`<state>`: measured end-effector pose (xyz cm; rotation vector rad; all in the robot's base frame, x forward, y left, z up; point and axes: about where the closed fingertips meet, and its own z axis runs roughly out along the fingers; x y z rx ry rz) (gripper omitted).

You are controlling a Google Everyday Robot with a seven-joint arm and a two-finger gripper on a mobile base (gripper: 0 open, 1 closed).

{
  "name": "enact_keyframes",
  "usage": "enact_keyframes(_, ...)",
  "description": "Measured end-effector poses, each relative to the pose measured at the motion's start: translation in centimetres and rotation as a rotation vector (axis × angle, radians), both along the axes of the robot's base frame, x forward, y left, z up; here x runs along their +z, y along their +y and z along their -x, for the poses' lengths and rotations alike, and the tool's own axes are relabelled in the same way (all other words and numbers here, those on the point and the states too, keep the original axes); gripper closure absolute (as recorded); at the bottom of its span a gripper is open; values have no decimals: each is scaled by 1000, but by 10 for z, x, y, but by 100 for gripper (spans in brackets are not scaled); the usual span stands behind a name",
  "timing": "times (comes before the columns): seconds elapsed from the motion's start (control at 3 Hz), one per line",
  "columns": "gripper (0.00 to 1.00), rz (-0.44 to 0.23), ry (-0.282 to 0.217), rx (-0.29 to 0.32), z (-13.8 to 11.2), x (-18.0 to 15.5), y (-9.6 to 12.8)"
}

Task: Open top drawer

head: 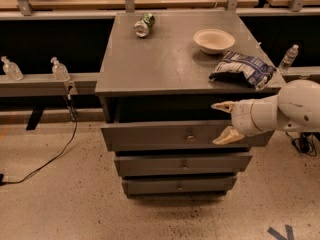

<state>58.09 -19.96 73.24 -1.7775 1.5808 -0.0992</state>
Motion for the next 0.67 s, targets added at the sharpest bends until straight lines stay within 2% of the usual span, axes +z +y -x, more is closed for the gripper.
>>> enact_keyframes(0.67,34,-47,123,-51,-27,-48,-29)
